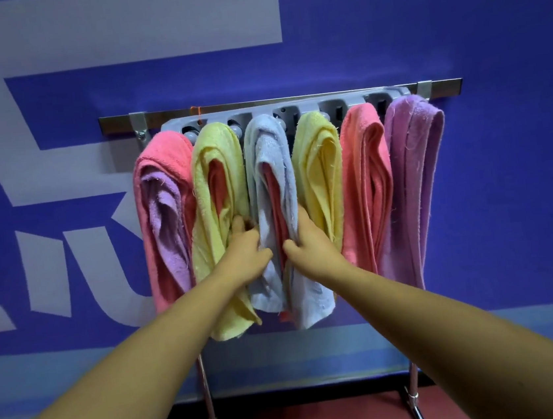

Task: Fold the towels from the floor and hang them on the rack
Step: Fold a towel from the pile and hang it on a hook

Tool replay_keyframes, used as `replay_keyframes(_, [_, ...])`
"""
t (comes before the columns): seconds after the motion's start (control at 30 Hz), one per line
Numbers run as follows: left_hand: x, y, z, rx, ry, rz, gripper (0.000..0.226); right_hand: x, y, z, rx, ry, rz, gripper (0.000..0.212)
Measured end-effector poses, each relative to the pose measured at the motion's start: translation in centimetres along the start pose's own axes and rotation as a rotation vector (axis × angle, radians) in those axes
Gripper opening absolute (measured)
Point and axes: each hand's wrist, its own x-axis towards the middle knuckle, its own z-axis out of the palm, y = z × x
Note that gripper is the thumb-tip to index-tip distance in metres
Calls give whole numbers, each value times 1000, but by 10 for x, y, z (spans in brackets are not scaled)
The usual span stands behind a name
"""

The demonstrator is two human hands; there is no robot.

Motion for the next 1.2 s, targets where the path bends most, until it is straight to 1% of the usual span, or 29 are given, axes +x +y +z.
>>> replay_keyframes(0.07, [-10,-5,6,-30,10,29,38,-11,3,7,13,-30,-14,69])
replay_keyframes(0.1, [-17,-6,9,-73,-10,39,40,-17,4,10,12,-49,-21,69])
replay_keyframes(0.17, [-32,-11,17,-120,-79,45,40,-30,7,16,13,-76,-46,66])
replay_keyframes(0.23, [-50,-18,25,-59,-163,34,43,-45,12,23,-24,-114,-48,59])
replay_keyframes(0.3, [-68,-32,37,1,-262,-12,50,-62,19,31,-123,-194,47,59])
replay_keyframes(0.37, [-87,-45,50,44,-366,-69,50,-81,30,41,-270,-277,184,57])
replay_keyframes(0.4, [-97,-50,55,74,-396,-93,52,-92,37,47,-332,-311,222,61])
replay_keyframes(0.47, [-118,-61,69,80,-408,-153,71,-116,51,58,-426,-368,273,74])
replay_keyframes(0.53, [-138,-71,82,72,-412,-182,77,-141,64,69,-484,-393,315,66])
replay_keyframes(0.63, [-168,-91,102,105,-438,-223,72,-178,83,86,-535,-452,383,60])
replay_keyframes(0.8, [-214,-129,144,120,-476,-289,52,-228,120,119,-536,-515,482,59])
replay_keyframes(0.9, [-244,-153,176,136,-547,-324,45,-253,143,141,-510,-545,552,57])
replay_keyframes(1.0, [-271,-182,207,149,-631,-366,38,-275,170,169,-468,-584,585,57])
replay_keyframes(1.13, [-294,-225,246,170,-714,-472,38,-302,205,211,-406,-669,639,50])
replay_keyframes(1.2, [-305,-246,264,184,-735,-519,37,-316,222,231,-373,-718,673,55])
